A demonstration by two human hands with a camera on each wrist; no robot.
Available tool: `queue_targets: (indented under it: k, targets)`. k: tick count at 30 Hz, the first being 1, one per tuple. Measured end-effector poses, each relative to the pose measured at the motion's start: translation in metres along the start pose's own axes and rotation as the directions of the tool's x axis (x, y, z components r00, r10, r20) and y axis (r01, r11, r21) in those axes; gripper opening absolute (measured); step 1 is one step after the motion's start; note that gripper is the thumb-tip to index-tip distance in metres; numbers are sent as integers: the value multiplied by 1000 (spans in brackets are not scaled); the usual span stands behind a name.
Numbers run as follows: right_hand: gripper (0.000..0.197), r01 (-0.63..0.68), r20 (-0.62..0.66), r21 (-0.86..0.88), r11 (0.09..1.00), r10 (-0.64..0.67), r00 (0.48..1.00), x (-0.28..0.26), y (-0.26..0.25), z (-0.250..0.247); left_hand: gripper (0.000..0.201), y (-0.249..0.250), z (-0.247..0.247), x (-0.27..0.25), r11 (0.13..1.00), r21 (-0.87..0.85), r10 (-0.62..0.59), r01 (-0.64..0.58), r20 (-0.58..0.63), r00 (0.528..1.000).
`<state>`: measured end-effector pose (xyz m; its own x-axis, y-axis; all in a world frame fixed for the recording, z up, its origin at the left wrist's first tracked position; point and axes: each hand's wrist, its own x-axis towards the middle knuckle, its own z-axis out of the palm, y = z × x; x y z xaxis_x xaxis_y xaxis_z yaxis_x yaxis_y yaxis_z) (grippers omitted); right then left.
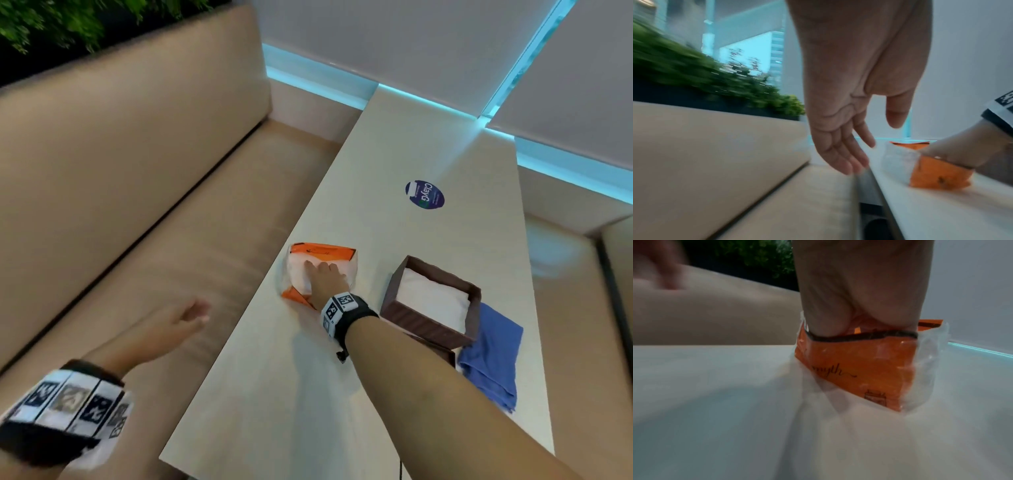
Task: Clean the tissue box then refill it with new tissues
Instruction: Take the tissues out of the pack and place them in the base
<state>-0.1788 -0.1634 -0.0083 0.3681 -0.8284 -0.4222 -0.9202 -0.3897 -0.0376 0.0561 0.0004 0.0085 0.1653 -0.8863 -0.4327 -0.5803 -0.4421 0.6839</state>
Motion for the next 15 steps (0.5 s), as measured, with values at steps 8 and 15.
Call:
queue_targets:
  k: [8,15]
  targets:
    - [71,-20,-43,23,1000,21,999,-20,-16,20,73,98,80,86,978,-194,-68,75,42,997]
    - [62,-33,-44,55,998,35,998,-19,-18,17,47,104,102,114,982,-47,-189,185,-110,976]
